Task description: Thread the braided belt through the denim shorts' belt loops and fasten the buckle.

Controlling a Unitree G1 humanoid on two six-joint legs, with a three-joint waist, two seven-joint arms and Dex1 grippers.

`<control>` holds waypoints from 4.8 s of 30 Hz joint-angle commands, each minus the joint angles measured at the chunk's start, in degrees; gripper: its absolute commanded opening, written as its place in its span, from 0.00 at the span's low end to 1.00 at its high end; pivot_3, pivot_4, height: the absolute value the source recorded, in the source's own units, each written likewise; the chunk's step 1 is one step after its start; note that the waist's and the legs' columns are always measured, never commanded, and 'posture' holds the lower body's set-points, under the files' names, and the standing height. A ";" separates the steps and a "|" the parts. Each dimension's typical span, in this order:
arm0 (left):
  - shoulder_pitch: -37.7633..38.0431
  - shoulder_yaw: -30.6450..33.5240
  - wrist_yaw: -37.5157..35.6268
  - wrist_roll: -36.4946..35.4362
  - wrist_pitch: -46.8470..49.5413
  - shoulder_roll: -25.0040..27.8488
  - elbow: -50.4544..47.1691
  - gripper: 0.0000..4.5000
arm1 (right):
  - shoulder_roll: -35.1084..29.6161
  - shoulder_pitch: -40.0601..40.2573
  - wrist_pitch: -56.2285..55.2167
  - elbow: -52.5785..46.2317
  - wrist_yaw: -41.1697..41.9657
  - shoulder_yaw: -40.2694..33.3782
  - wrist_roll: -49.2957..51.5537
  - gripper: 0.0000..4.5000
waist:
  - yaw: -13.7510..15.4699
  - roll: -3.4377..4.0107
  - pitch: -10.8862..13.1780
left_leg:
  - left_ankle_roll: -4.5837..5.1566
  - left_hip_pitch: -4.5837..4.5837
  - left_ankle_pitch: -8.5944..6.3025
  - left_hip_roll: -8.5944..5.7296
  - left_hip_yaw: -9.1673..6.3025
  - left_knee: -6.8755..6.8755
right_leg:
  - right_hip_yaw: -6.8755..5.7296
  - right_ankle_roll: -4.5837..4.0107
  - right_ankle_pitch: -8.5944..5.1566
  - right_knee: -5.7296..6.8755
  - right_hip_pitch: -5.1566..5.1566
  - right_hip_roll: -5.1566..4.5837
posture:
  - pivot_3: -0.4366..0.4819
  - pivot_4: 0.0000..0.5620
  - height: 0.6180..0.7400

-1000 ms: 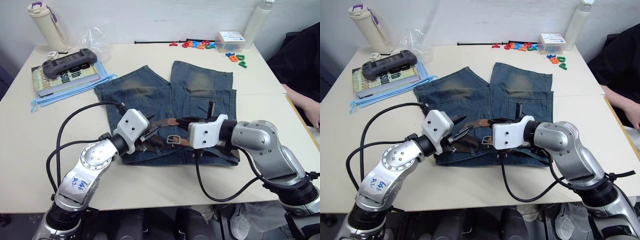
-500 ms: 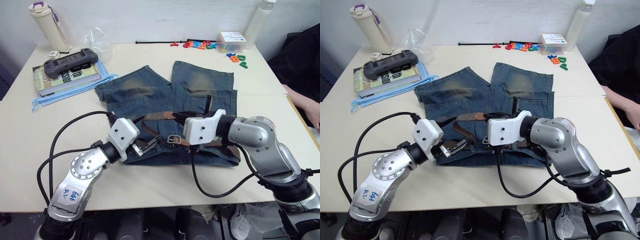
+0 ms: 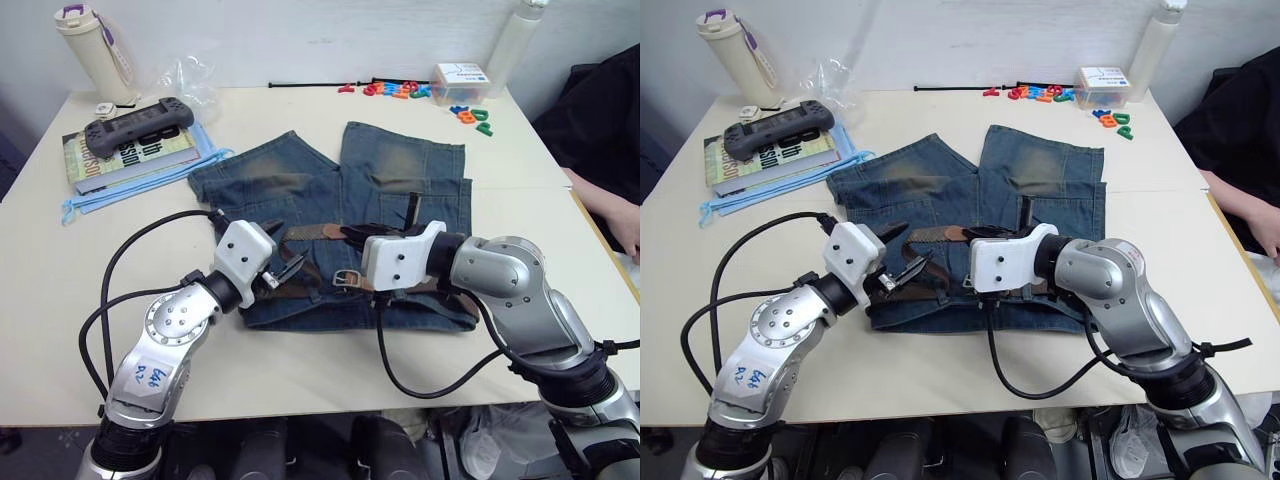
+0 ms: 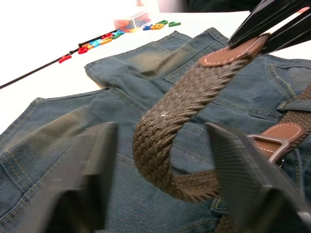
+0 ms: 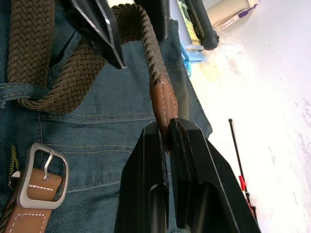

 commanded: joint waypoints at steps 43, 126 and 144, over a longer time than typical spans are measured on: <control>2.07 4.75 -1.83 -5.60 3.51 -5.82 1.82 0.00 | 0.38 26.97 22.04 -12.23 -12.51 0.29 -9.95 0.99 | 0.36 -0.03 -0.02 | -0.27 0.05 -0.17 0.00 -0.04 0.02 | 0.04 0.00 0.00 0.02 0.04 -0.02 | 0.48 0.27 0.81; -4.59 1.22 4.77 -9.44 35.41 -15.36 6.59 0.00 | 20.89 11.20 62.87 -18.03 -27.55 3.53 4.43 0.00 | 0.14 -0.05 -0.07 | -0.33 -0.10 -0.18 -0.06 0.07 -0.06 | 0.24 -0.02 -0.01 0.18 -0.30 -0.07 | 0.48 0.27 0.81; -10.89 -4.44 4.95 -7.16 29.30 -18.76 13.27 0.00 | 8.52 7.49 58.17 -16.71 -25.80 14.09 5.72 0.00 | 1.07 -0.06 -0.07 | -0.31 -0.23 -0.18 -0.08 0.09 -0.02 | 0.23 -0.01 -0.01 0.15 -0.41 -0.11 | 0.48 0.27 0.81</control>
